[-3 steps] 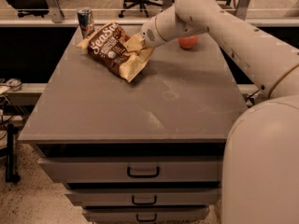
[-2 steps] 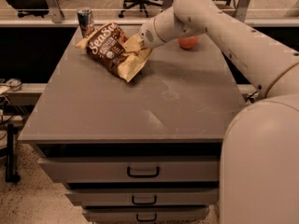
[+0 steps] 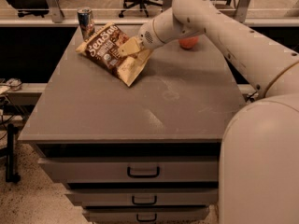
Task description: Move brown chip bag near redbull can
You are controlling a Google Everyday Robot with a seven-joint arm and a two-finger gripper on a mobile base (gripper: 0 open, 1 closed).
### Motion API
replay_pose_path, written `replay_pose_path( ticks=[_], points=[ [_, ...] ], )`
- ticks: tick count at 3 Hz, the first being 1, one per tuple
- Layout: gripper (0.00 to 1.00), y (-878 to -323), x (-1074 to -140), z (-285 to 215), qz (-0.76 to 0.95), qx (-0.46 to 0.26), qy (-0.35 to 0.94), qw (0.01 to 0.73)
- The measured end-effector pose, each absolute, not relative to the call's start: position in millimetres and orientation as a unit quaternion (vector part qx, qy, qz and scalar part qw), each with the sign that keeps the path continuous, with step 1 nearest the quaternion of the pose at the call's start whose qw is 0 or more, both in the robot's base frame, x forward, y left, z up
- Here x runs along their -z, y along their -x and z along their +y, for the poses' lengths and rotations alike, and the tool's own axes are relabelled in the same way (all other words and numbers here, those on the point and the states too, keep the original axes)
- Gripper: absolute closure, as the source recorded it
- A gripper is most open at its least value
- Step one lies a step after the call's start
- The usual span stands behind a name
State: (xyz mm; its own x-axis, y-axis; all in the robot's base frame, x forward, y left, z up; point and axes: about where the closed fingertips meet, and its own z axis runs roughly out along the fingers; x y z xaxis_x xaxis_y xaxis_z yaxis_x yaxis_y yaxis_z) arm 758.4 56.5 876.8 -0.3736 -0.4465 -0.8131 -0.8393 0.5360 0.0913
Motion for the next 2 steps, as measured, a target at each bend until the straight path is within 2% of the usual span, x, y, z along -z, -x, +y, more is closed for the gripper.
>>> replay_pose_path(
  ticks=[1,2],
  points=[
    [0.0,-755,-880,62,0.781,-0.265,0.416,0.384],
    [0.0,-744,-899,60,0.765,-0.264,0.431,0.399]
  ],
)
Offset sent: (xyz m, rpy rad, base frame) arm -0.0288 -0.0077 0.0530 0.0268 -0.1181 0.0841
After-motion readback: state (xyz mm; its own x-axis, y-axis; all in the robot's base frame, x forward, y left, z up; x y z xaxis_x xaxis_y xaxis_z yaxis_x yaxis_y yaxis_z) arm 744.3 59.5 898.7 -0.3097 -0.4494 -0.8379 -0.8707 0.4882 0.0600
